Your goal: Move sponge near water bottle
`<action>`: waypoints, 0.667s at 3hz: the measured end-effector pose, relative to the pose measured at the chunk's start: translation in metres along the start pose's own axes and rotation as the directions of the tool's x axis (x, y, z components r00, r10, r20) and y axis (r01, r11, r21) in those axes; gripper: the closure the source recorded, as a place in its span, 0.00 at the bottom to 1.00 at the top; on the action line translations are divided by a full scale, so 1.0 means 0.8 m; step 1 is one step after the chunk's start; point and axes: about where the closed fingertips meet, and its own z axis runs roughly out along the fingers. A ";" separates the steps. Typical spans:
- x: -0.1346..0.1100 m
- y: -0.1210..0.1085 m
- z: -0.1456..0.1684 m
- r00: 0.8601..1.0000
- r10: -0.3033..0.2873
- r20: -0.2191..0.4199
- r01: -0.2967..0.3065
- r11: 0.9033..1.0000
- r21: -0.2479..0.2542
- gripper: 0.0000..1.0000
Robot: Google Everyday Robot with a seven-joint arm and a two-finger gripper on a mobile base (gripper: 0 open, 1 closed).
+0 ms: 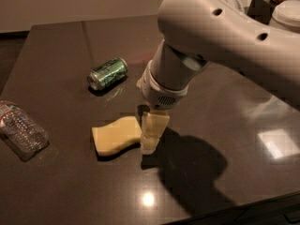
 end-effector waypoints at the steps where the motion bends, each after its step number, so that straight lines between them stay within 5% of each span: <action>1: -0.016 0.012 0.015 1.000 -0.024 0.013 0.024 0.999 -0.024 0.00; 2: -0.029 0.022 0.025 0.999 -0.043 0.024 0.044 0.998 -0.050 0.12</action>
Offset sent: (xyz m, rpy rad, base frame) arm -0.0272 0.0408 -0.0243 0.0172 0.0666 0.0970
